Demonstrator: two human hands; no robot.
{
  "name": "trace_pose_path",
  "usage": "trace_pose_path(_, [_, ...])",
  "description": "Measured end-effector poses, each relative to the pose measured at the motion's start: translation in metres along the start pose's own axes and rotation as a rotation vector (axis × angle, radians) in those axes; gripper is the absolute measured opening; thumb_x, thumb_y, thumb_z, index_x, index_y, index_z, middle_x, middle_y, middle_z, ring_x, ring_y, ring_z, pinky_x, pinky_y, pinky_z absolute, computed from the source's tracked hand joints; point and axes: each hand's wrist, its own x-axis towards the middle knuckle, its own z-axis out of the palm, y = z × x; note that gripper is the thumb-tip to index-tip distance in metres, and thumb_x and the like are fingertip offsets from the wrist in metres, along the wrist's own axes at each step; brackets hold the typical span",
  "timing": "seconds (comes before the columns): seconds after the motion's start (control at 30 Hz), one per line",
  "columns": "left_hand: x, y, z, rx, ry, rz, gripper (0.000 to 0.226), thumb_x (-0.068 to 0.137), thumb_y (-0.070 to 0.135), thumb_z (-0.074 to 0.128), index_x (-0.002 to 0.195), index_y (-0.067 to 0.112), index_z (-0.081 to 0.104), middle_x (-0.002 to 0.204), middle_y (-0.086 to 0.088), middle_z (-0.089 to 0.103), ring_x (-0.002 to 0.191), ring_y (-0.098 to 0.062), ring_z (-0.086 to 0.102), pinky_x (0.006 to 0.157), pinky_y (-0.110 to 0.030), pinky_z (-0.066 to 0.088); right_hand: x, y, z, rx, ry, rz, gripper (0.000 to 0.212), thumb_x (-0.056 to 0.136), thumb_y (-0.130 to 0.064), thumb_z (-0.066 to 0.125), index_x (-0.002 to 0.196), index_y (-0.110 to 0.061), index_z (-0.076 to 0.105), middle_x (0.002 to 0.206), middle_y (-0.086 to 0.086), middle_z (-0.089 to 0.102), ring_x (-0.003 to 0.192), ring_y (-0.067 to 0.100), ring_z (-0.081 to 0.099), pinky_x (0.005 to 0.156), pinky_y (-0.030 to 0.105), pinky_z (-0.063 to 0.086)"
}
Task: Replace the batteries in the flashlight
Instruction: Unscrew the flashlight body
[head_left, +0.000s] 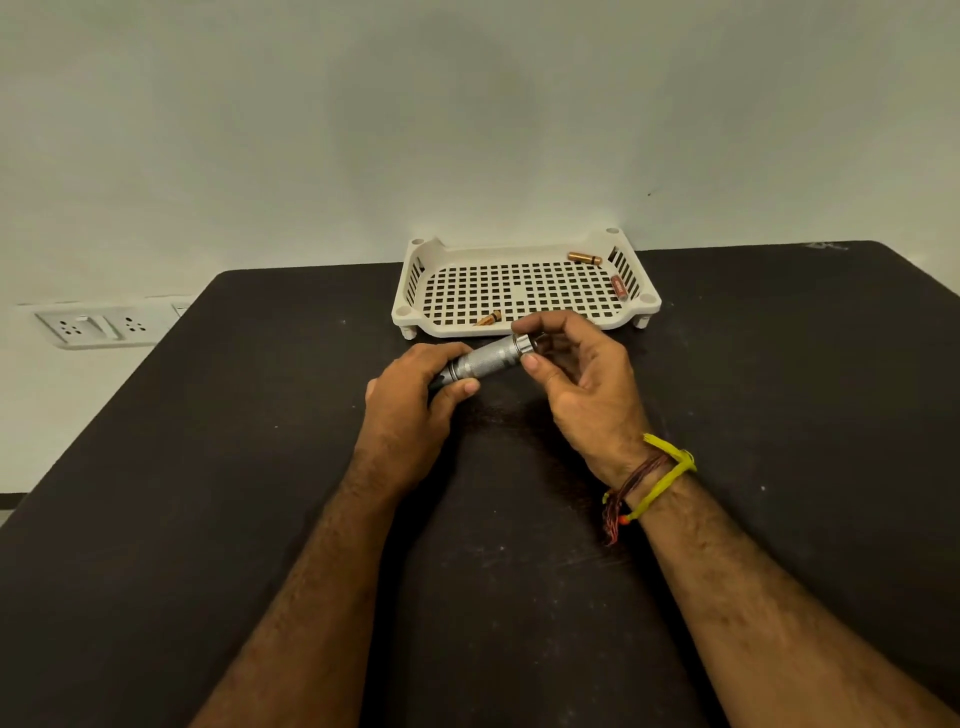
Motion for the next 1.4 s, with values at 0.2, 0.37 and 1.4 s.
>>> trace_pose_path(0.2, [0.0, -0.002, -0.001, 0.022, -0.007, 0.0, 0.033, 0.089, 0.02, 0.071, 0.121, 0.024, 0.066, 0.115, 0.006, 0.065, 0.108, -0.019, 0.06, 0.098, -0.054, 0.046, 0.002, 0.005, -0.001, -0.042, 0.02, 0.11, 0.028, 0.087, -0.017, 0.076, 0.111, -0.03, 0.067, 0.102, -0.007, 0.069, 0.091, 0.007, 0.065, 0.083, 0.025, 0.058])
trace_pose_path(0.37, [0.001, -0.001, -0.001, 0.039, -0.022, 0.013, 0.031, 0.088, 0.019, 0.071, 0.119, 0.024, 0.067, 0.112, 0.007, 0.066, 0.107, -0.019, 0.061, 0.097, -0.054, 0.046, 0.002, 0.004, -0.002, -0.082, 0.028, 0.1, 0.019, 0.089, -0.01, 0.073, 0.106, -0.019, 0.073, 0.1, -0.002, 0.074, 0.092, 0.01, 0.069, 0.086, 0.03, 0.059])
trace_pose_path(1.4, [0.013, -0.014, -0.017, -0.695, 0.861, -0.427, 0.027, 0.094, 0.013, 0.067, 0.12, 0.012, 0.062, 0.1, 0.0, 0.069, 0.092, -0.012, 0.068, 0.085, -0.023, 0.055, -0.013, -0.006, 0.037, -0.41, -0.015, 0.096, 0.033, 0.085, -0.009, 0.076, 0.112, -0.029, 0.073, 0.096, -0.01, 0.073, 0.082, 0.001, 0.067, 0.076, 0.01, 0.053])
